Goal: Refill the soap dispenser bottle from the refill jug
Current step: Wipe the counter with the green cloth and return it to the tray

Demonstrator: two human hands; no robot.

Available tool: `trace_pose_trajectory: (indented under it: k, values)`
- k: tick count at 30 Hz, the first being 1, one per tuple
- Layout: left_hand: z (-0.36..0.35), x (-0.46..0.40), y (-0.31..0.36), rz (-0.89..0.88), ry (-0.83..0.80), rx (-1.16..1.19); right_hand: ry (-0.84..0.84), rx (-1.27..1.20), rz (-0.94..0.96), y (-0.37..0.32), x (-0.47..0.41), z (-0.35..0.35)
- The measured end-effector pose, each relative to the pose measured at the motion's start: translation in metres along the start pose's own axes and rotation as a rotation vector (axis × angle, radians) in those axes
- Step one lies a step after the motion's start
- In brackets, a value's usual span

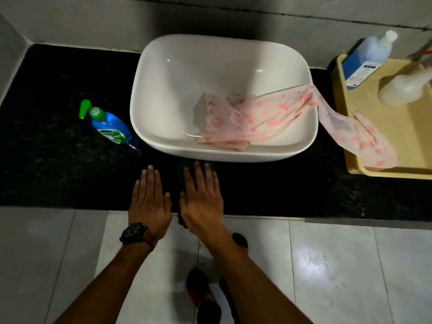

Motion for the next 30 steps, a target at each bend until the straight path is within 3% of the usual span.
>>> trace_pose_trajectory:
  k: [4,9,20,25,30]
  values:
    - [-0.002,0.002,0.002,-0.058,-0.008,-0.046,-0.056,0.013,0.158,-0.033,-0.014,-0.007]
    - [-0.002,0.0,0.0,-0.023,0.053,0.007,-0.03,0.067,0.264,0.012,-0.008,0.003]
    - [-0.006,-0.001,-0.001,-0.006,0.031,0.003,0.057,0.174,-0.151,0.25,-0.017,0.088]
    - [-0.006,-0.002,0.0,-0.007,0.034,0.008,0.09,0.131,-0.25,0.259,-0.023,0.091]
    - [-0.005,-0.001,0.0,-0.005,0.025,0.003,0.163,0.011,-0.314,0.213,-0.004,0.075]
Point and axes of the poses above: each hand's wrist, its own x-axis away from the middle knuckle, its own z-axis out of the back of the hand, y = z × x, the point moved 9 cm from there along -x, towards the middle knuckle, and after that the axes turned 10 degrees about -z, right-handed, at the moved point
